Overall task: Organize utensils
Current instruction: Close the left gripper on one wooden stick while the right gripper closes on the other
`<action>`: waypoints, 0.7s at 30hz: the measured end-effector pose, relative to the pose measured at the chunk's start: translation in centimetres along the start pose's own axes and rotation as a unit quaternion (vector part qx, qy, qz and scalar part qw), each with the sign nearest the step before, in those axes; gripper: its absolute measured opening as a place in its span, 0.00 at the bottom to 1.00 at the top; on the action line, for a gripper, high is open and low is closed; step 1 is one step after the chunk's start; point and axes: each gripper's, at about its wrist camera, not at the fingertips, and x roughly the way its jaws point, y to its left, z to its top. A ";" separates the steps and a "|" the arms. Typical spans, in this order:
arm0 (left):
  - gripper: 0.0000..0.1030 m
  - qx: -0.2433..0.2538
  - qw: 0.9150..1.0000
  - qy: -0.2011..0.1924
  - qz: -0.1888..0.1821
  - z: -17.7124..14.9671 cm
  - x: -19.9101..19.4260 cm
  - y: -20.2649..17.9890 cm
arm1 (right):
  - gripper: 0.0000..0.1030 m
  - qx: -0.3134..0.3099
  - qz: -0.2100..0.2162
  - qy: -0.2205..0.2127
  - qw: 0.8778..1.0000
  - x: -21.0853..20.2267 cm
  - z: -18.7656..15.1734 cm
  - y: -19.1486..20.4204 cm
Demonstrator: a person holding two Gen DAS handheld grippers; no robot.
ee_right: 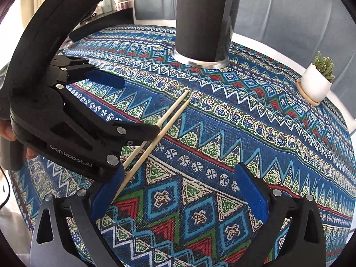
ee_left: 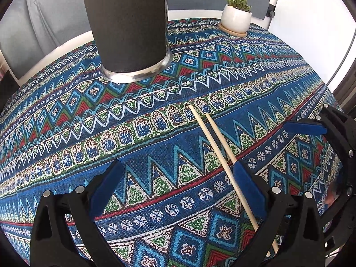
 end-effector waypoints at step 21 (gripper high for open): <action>0.95 0.041 0.999 -0.003 -0.011 -4.8 -2.5 1.4 | 0.93 0.082 -0.022 0.002 0.996 -0.9 -2.0 -4.9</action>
